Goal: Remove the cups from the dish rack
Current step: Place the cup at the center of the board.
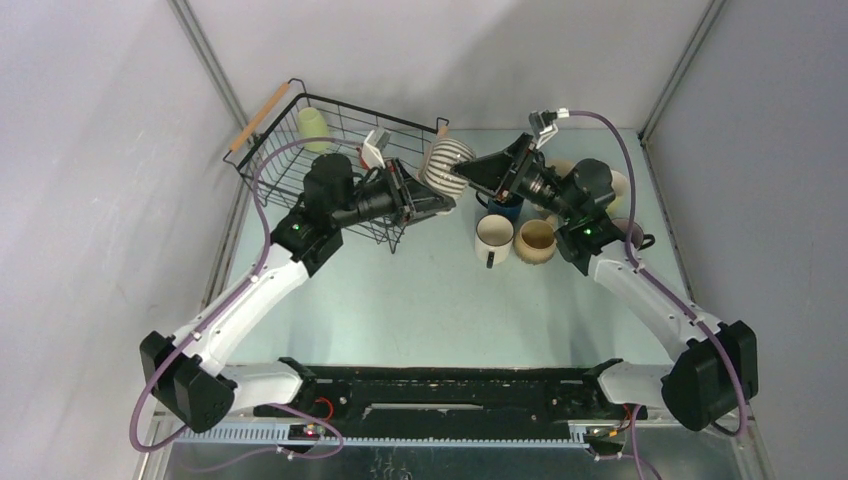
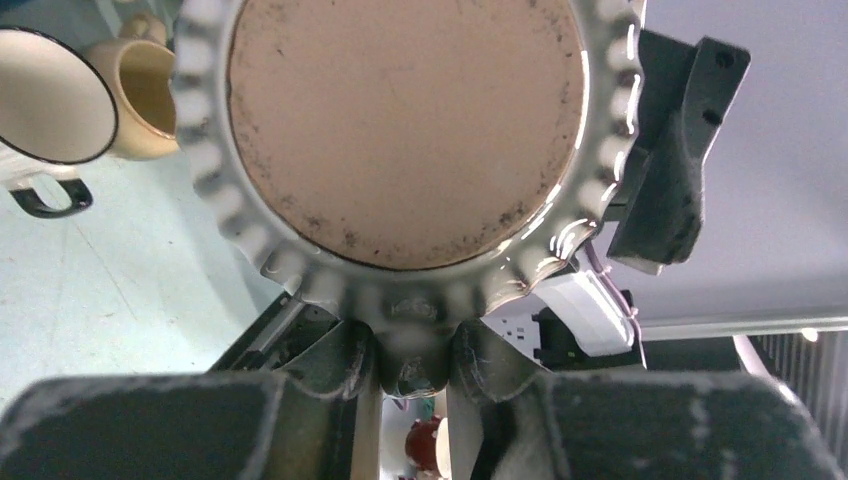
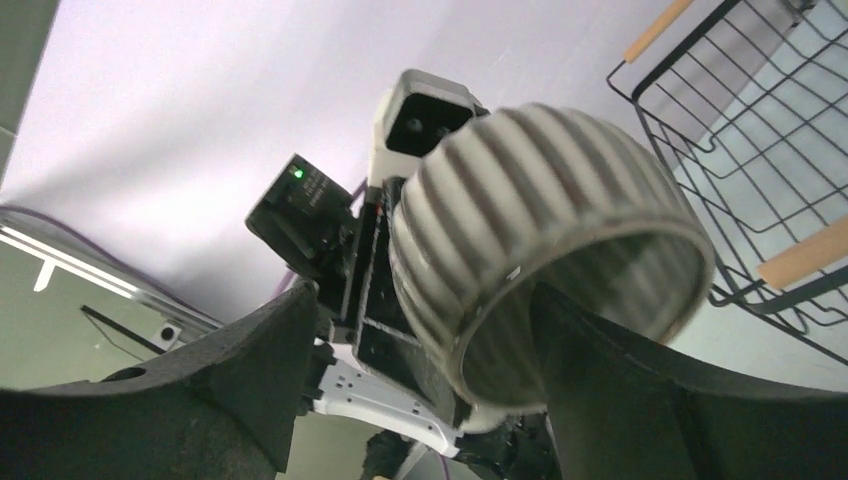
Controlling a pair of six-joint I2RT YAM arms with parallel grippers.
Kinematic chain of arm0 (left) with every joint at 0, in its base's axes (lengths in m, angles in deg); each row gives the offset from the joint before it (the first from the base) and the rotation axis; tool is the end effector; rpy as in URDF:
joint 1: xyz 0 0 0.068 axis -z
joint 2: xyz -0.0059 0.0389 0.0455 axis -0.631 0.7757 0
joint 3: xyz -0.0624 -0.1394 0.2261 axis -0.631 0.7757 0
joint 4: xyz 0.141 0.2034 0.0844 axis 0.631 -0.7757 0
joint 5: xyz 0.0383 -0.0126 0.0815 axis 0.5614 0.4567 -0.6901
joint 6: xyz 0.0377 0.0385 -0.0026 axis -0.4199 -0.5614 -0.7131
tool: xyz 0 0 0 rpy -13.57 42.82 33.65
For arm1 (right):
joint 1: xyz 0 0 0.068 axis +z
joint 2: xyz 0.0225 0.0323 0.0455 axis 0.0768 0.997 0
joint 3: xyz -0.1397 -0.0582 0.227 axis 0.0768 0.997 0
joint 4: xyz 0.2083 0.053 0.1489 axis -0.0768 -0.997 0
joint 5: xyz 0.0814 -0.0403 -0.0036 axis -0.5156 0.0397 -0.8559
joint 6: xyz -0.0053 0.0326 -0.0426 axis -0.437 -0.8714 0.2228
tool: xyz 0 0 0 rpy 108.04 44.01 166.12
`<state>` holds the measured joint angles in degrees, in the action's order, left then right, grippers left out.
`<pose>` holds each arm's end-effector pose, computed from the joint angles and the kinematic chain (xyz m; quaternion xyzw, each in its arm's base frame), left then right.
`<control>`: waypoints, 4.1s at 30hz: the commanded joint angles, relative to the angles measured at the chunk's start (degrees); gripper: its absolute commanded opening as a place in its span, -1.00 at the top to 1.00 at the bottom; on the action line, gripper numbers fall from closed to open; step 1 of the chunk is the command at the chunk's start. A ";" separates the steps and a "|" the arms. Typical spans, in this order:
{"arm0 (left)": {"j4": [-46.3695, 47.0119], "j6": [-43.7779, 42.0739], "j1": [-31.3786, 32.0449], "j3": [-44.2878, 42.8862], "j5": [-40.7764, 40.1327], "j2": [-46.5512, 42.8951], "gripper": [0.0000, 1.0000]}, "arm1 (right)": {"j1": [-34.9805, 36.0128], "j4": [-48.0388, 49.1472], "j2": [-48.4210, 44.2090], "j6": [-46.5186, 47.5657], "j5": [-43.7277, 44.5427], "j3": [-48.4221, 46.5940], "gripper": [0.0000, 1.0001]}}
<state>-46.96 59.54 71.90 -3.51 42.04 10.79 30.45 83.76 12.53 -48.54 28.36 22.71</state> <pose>0.2235 -0.1664 0.4004 -0.0169 0.7468 -0.6099 0.2647 0.2494 0.1453 0.3992 -0.0506 0.6138 0.6735 0.4088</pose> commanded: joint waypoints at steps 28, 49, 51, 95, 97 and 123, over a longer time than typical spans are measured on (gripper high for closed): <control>7.47 -5.06 1.06 12.23 2.24 -9.46 -0.99 | 5.87 -17.84 -5.60 6.55 9.58 -1.90 1.00; -15.46 -22.83 1.02 8.05 -5.03 -13.53 -1.00 | 3.79 -75.36 -15.27 25.06 34.32 -6.57 1.00; -15.78 -23.28 1.06 7.96 -4.87 -13.62 -1.00 | 2.68 -77.30 -15.41 25.35 35.81 -5.69 1.00; -21.64 -29.25 1.02 11.23 -0.58 -18.22 -1.00 | -29.51 -60.25 8.50 29.28 34.50 11.11 0.96; -21.75 -29.22 1.06 11.34 -0.59 -18.34 -1.00 | -29.63 -60.10 8.62 29.20 34.45 11.46 0.90; -22.51 -28.59 1.07 14.07 -2.05 -19.86 -1.00 | -29.91 -61.37 8.62 29.54 34.10 12.25 0.32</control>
<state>-69.73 31.87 72.89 9.10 40.06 -7.75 0.98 22.54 21.97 -19.82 62.00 35.47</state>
